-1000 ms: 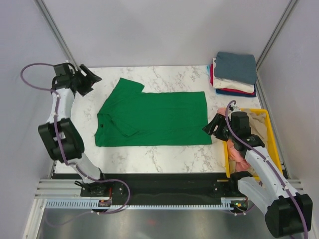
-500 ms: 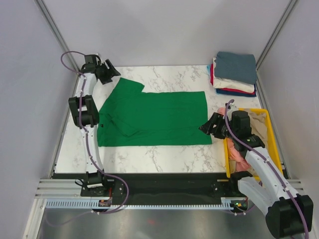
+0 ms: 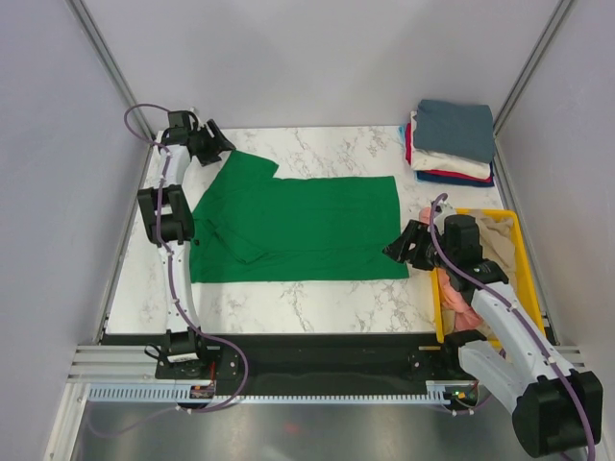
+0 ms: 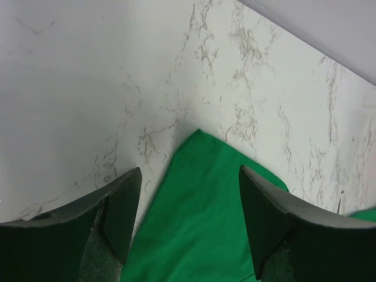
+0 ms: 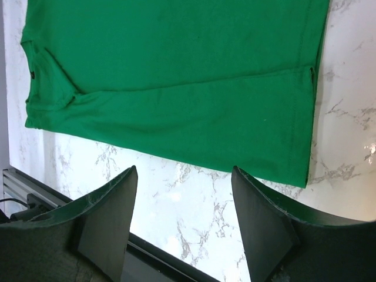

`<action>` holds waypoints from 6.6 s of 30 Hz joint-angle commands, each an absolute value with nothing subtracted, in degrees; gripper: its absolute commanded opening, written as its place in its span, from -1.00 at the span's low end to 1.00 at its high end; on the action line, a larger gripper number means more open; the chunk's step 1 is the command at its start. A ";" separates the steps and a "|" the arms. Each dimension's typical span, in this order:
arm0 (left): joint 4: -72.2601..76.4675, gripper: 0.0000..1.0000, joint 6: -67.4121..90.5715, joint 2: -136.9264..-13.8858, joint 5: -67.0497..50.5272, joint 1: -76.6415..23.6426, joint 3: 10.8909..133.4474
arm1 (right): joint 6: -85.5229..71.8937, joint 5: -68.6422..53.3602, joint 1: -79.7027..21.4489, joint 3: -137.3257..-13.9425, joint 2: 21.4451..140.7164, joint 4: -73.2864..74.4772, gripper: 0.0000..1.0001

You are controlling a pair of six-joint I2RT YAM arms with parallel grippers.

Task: Fold and stack the t-shirts

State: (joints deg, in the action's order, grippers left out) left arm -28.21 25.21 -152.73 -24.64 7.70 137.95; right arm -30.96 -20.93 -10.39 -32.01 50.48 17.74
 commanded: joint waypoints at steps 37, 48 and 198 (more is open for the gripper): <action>-28.04 -0.96 29.79 -146.17 -29.80 6.50 130.88 | -31.46 -13.28 -10.55 -41.82 57.02 16.79 0.48; -28.74 -0.96 30.32 -130.79 -28.74 5.72 115.51 | -26.56 -2.91 -10.55 -72.14 91.39 18.89 0.35; -30.15 -0.96 17.75 -85.87 -15.12 7.21 71.73 | -23.99 2.90 -10.37 -64.61 97.92 11.43 -1.00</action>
